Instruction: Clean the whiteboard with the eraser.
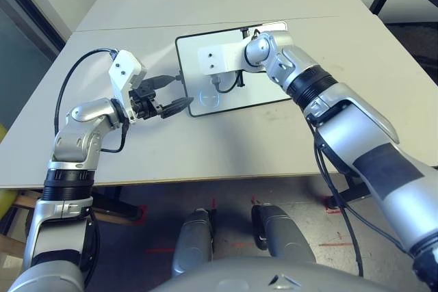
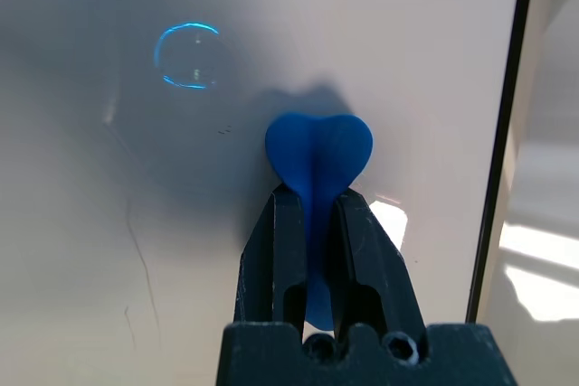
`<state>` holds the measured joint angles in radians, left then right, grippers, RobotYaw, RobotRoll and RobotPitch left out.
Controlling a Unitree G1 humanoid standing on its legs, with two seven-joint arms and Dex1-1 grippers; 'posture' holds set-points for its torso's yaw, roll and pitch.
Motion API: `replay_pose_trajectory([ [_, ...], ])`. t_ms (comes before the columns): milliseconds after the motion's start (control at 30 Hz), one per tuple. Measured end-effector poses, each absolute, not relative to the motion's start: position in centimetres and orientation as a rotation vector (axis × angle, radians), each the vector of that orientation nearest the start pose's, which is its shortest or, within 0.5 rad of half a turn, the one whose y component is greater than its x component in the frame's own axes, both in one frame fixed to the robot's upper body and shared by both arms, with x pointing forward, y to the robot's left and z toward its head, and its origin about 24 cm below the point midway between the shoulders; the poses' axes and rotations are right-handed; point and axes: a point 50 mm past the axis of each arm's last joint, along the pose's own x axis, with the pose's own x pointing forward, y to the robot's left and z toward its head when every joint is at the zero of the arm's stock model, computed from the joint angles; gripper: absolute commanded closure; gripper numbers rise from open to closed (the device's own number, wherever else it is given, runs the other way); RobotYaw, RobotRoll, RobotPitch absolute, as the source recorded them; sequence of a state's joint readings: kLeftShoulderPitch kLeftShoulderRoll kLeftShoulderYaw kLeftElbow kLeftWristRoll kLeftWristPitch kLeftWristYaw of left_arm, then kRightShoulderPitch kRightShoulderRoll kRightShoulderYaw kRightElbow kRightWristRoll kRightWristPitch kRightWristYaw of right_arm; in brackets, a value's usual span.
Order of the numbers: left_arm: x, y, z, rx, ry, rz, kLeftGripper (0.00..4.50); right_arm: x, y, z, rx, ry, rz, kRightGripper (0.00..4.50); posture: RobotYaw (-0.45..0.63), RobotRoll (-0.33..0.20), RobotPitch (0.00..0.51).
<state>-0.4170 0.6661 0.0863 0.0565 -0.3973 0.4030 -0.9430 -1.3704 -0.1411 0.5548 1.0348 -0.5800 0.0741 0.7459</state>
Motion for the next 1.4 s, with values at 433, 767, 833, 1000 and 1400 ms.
replay_pose_trajectory([
  [433, 30.0, 22.7, 15.7, 0.212, 0.099, -0.852, 0.00, 40.9, -4.2, 21.2, -1.425, 0.157, 0.804, 4.38, -0.06, 0.000, 0.111],
  [767, 30.0, 22.8, 15.6, 0.211, 0.101, -0.850, 0.00, 41.2, -5.3, 21.3, -1.441, 0.185, 0.773, 4.38, -0.07, 0.000, 0.115],
  [833, 30.0, 22.9, 15.6, 0.210, 0.103, -0.852, 0.00, 41.3, -5.6, 21.3, -1.441, 0.190, 0.768, 4.38, -0.07, 0.000, 0.115],
  [1000, 30.1, 23.0, 15.4, 0.203, 0.110, -0.850, 0.00, 41.2, -6.4, 21.7, -1.391, 0.219, 0.793, 4.38, -0.07, 0.000, 0.116],
  [1400, 30.4, 22.4, 15.2, 0.198, 0.104, -0.867, 0.00, 37.7, -12.8, 24.0, -1.239, 0.395, 0.768, 4.38, -0.10, 0.000, 0.120],
])
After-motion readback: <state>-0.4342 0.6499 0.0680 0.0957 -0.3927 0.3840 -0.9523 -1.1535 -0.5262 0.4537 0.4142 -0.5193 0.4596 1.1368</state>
